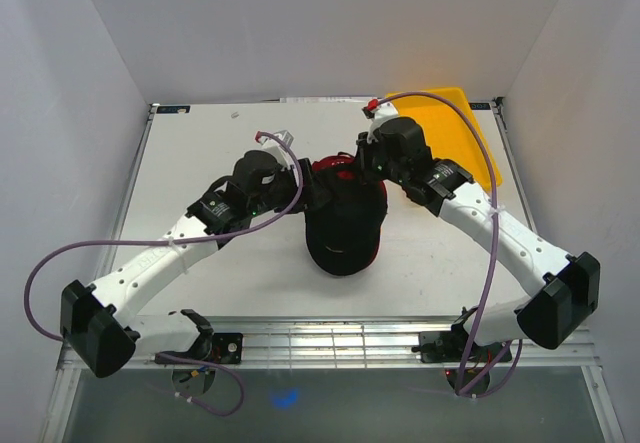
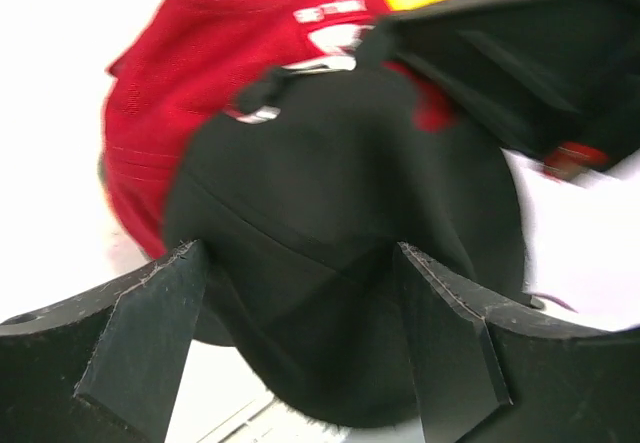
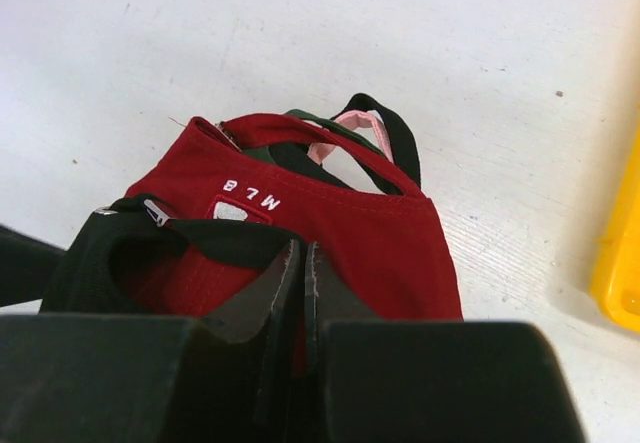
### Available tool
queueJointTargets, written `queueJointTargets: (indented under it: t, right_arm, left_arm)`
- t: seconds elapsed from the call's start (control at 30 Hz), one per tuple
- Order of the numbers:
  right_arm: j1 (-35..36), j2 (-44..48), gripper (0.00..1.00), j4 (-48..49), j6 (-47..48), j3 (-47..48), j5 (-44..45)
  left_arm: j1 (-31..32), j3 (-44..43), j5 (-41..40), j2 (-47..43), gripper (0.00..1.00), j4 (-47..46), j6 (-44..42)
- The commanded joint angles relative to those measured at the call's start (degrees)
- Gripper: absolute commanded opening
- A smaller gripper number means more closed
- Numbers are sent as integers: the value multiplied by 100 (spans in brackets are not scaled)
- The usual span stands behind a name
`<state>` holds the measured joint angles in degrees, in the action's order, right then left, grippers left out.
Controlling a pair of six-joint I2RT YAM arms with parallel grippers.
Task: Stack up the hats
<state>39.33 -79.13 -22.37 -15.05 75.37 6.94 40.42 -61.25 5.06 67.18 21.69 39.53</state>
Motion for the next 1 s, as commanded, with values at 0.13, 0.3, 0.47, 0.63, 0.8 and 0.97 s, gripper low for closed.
queueJointTargets:
  t: [0.13, 0.3, 0.47, 0.63, 0.8, 0.97]
  right_arm:
    - [-162, -199, 8, -83, -77, -638, -483]
    - [-286, -357, 8, -13, -112, -796, -632]
    - [-391, -480, 8, 163, -183, -989, -983]
    - [-400, -550, 8, 224, -218, -1130, -1019]
    - [-444, -647, 8, 224, -192, -1209, -1142]
    - [-453, -621, 8, 259, -69, -1218, -1300]
  left_arm:
    - [18, -185, -1103, 366, 86, -34, 73]
    - [27, -335, -1077, 524, 86, 10, 90]
    - [27, -326, -1086, 507, 87, 45, 90]
    - [27, -378, -1104, 481, 87, 124, 64]
    - [27, -606, -1287, 454, 90, 238, -41]
    - [9, -1255, -2280, 427, 98, 371, -287]
